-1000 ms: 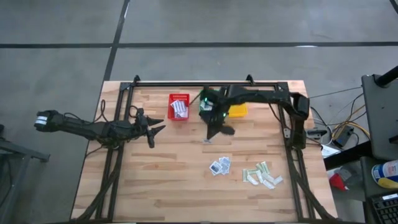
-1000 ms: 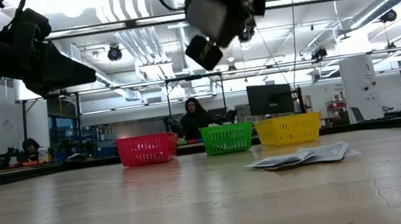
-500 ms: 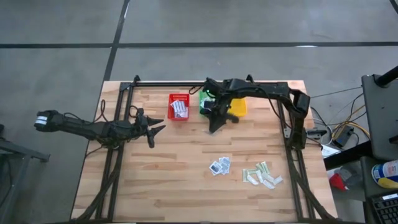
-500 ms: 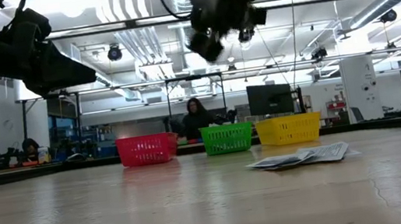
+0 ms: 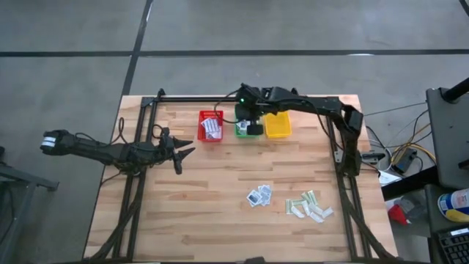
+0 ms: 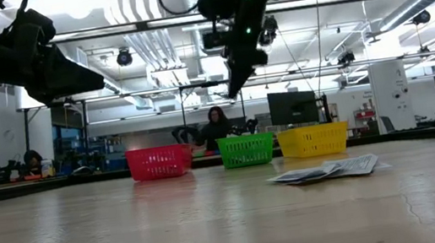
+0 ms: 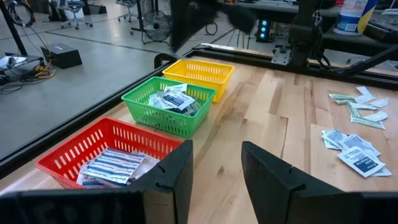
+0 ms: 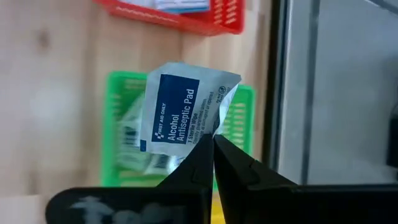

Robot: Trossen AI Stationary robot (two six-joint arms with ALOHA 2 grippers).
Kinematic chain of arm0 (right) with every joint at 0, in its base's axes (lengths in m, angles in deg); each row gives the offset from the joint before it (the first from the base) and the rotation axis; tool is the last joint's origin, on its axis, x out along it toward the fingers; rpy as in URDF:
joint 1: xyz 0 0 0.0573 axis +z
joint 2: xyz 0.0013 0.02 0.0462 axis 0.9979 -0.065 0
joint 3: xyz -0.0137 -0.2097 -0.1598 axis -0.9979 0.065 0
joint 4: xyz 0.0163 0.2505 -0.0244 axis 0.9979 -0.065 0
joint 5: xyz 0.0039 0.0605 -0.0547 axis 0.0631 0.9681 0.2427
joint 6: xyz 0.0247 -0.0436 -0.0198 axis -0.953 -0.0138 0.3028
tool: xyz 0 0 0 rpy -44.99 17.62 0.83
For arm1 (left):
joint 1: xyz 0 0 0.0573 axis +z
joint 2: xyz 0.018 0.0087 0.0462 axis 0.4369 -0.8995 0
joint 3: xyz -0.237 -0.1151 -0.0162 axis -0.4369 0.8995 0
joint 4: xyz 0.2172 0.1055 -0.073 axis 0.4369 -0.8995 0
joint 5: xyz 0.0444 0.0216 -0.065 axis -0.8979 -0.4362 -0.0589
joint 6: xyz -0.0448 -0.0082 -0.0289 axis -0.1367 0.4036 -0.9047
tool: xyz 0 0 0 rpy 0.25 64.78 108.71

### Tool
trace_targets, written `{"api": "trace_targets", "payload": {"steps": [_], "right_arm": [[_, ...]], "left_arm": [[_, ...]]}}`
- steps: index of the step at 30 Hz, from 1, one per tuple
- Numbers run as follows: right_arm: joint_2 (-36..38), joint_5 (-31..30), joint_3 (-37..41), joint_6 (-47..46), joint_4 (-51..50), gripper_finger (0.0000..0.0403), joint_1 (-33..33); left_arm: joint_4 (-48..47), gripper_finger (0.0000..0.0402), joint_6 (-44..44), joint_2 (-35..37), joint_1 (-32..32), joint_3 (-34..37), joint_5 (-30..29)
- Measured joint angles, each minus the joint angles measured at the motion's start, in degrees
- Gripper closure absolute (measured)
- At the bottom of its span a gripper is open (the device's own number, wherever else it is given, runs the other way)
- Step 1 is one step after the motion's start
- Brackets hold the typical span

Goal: Pick & Place First Aid Supplies
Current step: Put the alcohol pad into the green basket

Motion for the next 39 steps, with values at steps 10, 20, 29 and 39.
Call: {"api": "trace_targets", "payload": {"steps": [10,20,29,39], "right_arm": [[-12.59,3.15,-8.48,1.36,-7.26,0.0395,-4.01],[-19.85,4.71,-17.36,-0.42,-16.03,0.0394,-5.56],[-20.81,6.09,-21.30,0.20,-17.58,0.0357,-5.58],[-20.78,3.51,-26.18,1.19,-20.97,0.0259,-5.63]], "left_arm": [[-0.04,0.0268,-0.38,0.00,0.00,0.00,0.00],[-0.46,0.0268,0.17,-0.02,0.01,0.00,-0.02],[-0.52,0.0268,0.34,-0.04,0.01,0.00,-0.02],[-0.57,0.0268,0.32,-0.04,0.00,0.00,-0.02]]}}
